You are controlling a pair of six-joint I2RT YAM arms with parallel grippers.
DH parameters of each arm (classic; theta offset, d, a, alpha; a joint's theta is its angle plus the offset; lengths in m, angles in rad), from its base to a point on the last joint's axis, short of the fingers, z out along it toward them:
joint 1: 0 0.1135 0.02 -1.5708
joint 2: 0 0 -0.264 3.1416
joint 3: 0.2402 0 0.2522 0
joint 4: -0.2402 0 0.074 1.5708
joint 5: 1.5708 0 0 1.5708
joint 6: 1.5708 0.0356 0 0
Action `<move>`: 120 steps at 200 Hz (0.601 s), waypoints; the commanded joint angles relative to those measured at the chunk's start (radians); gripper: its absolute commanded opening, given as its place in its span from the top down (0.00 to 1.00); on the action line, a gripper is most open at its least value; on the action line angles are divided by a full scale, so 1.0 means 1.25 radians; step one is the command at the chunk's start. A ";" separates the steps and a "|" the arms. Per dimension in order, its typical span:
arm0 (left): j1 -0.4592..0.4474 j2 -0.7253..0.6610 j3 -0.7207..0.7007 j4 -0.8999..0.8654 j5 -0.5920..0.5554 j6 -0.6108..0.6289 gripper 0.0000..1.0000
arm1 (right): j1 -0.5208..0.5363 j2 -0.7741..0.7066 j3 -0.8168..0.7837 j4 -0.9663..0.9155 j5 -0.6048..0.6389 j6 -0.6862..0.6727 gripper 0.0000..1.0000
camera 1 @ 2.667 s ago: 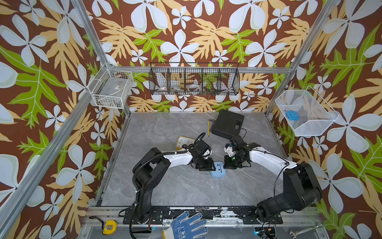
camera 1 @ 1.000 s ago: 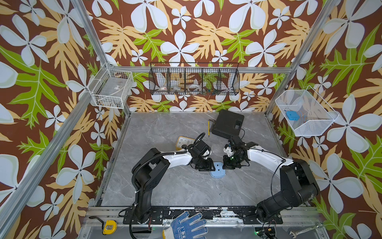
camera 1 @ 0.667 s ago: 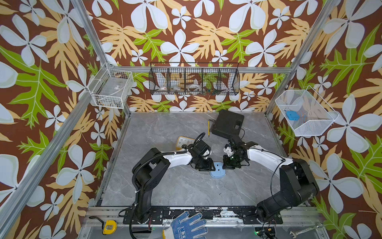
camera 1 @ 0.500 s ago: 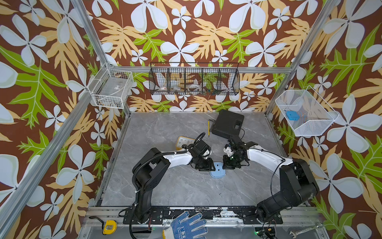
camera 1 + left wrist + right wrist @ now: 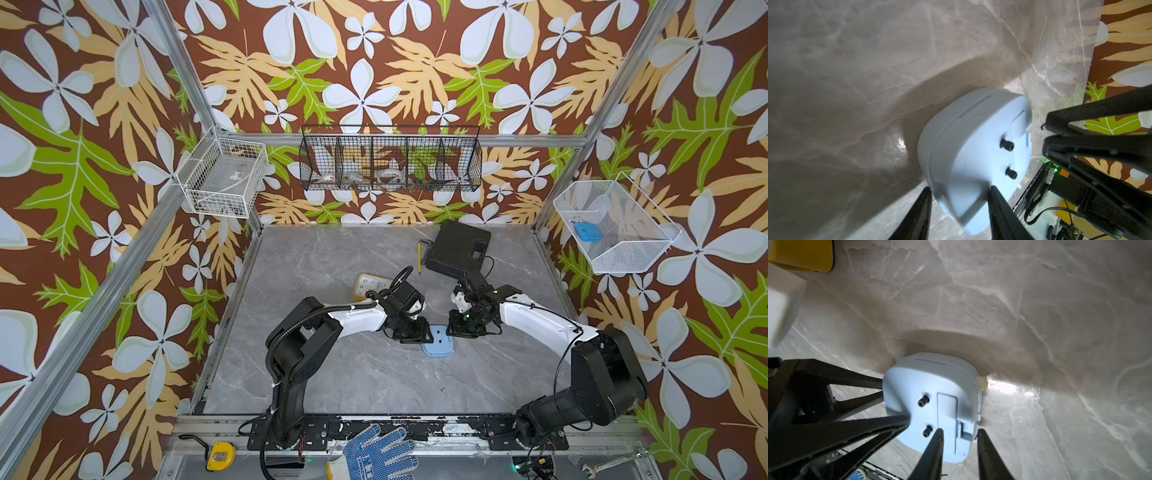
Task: Insert the battery into the alarm
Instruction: Install the cover on the alarm.
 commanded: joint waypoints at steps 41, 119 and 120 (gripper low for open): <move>-0.002 0.004 -0.006 -0.054 -0.055 -0.002 0.55 | -0.001 -0.031 -0.032 0.032 0.023 -0.036 0.50; -0.002 0.006 -0.005 -0.058 -0.058 -0.007 0.55 | -0.008 -0.017 -0.138 0.115 -0.008 -0.036 0.55; -0.002 0.006 -0.004 -0.059 -0.059 -0.007 0.55 | -0.009 -0.017 -0.139 0.116 -0.008 -0.036 0.55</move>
